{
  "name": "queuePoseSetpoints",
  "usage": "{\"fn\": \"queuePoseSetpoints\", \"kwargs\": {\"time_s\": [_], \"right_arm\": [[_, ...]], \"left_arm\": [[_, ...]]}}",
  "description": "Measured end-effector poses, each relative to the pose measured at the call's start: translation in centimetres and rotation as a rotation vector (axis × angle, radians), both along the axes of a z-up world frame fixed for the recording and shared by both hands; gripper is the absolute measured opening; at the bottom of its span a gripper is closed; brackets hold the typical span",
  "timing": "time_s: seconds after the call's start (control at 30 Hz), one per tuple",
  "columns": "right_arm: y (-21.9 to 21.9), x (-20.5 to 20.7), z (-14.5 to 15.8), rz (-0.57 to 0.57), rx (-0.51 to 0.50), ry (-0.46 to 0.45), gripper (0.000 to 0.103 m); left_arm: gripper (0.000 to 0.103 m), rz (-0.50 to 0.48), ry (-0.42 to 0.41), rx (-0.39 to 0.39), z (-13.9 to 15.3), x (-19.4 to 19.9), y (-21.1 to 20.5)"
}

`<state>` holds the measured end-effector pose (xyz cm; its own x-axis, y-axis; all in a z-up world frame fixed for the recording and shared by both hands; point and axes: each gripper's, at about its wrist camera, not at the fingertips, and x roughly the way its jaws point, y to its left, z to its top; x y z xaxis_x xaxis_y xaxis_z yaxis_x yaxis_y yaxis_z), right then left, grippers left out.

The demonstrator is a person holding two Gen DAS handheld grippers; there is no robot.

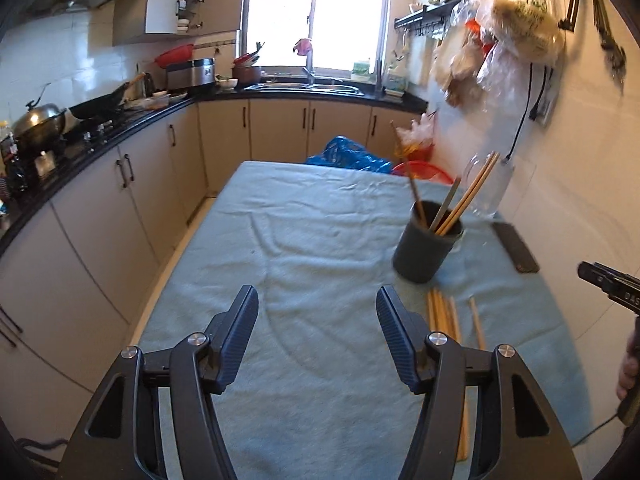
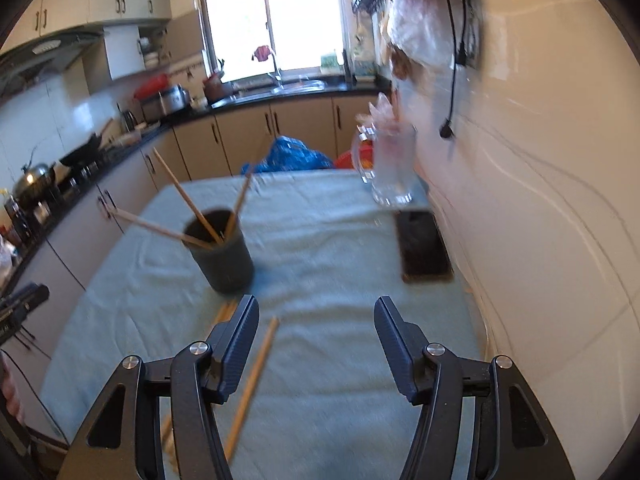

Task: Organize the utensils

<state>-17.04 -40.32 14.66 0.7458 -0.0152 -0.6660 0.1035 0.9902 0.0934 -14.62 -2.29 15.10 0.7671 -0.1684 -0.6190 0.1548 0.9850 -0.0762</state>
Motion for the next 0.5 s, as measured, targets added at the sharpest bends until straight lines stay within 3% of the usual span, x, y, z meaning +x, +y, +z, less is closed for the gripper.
{"fn": "queuePoseSetpoints", "kwargs": {"time_s": [0.27, 0.5], "right_arm": [[0.6, -1.8, -3.5, 0.012, 0.033, 0.066, 0.067], [3.3, -2.5, -6.4, 0.054, 0.025, 0.103, 0.068]], "left_arm": [[0.062, 0.026, 0.008, 0.071, -1.2, -2.3, -0.8], [0.072, 0.064, -0.025, 0.135, -1.2, -4.7, -1.8]]}}
